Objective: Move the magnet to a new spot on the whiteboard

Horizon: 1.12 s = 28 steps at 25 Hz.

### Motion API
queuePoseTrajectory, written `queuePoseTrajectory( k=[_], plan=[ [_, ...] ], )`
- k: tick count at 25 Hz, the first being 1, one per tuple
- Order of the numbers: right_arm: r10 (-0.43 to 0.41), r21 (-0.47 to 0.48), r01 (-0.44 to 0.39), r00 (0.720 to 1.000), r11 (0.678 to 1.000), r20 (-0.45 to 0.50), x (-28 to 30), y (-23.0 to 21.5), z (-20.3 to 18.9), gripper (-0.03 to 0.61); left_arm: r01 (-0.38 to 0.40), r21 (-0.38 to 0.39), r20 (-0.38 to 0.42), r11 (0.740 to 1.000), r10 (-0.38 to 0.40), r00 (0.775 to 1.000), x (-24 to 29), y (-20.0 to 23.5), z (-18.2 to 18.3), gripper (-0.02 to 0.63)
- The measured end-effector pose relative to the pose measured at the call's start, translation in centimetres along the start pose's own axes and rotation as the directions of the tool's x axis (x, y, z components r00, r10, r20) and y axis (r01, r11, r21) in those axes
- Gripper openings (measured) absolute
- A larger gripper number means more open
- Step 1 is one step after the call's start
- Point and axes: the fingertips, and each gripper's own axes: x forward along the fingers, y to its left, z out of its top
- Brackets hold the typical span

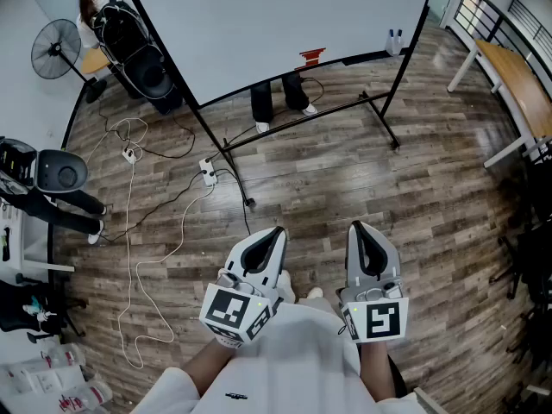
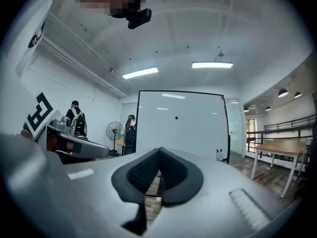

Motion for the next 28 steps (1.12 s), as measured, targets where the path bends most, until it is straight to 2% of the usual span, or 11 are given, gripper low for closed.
queuePoseTrajectory(
  k=[7,11,20,28],
  plan=[
    [0.005,0.013,-0.005,1.000,1.000,0.001,-1.1,-0.1,-0.5,0.002,-0.022,-0.001,0.020,1.000,0.022,1.000,-1.0,-0.5,0.0,0.006],
    [0.014,0.056,-0.015,1.000,0.998,0.028,0.1,0.7,-0.4,0.002,-0.022,-0.007,0.029,1.000,0.022,0.999,-1.1,1.2,0.3,0.006],
    [-0.039,0.036,0.039,0.999,0.999,0.019,4.5,1.8,-1.2,0.002,-0.014,-0.037,0.066,0.999,0.016,0.998,-0.9,7.6,1.4,0.006],
    [-0.058,0.012,0.058,0.998,0.998,-0.011,7.9,1.8,-1.4,0.002,0.011,-0.064,0.073,0.998,-0.006,0.997,1.1,10.3,2.2,0.006]
  ],
)
